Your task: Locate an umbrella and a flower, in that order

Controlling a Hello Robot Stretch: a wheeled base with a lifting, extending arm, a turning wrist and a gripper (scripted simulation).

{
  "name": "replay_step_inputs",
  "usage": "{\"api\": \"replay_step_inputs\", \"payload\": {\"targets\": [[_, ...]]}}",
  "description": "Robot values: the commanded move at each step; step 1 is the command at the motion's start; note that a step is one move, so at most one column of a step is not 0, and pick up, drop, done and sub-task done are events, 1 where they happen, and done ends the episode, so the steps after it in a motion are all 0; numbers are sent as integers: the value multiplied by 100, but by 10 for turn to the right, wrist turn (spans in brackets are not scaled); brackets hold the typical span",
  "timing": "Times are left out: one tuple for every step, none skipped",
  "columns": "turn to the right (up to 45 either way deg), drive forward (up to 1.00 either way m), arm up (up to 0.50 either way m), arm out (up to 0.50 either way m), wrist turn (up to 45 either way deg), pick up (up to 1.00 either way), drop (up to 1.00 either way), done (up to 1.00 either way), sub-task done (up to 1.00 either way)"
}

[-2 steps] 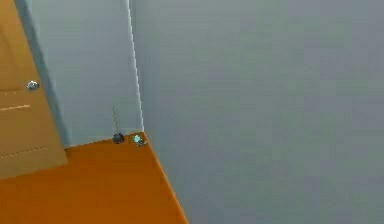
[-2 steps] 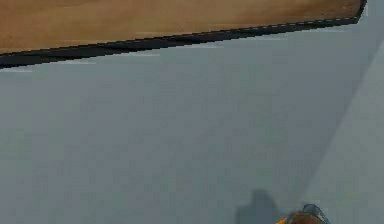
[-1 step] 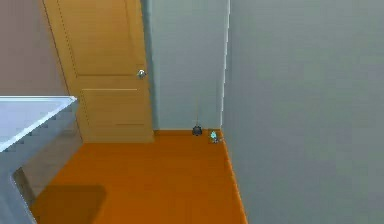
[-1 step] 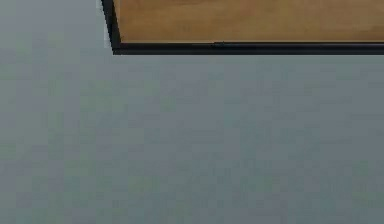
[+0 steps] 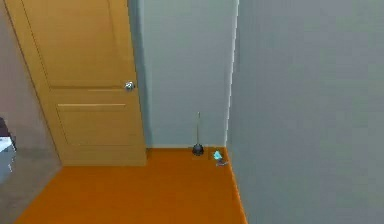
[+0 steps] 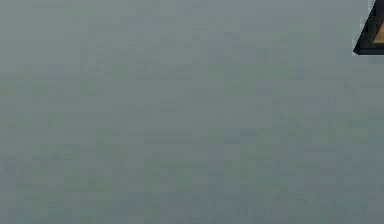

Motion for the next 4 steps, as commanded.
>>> {"api": "replay_step_inputs", "payload": {"targets": [[-150,0,0,0,0,0,0,0,0],[0,85,0,0,0,0,0,0,0],[-270,0,0,0,0,0,0,0,0],[0,30,0,0,0,0,0,0,0]]}}
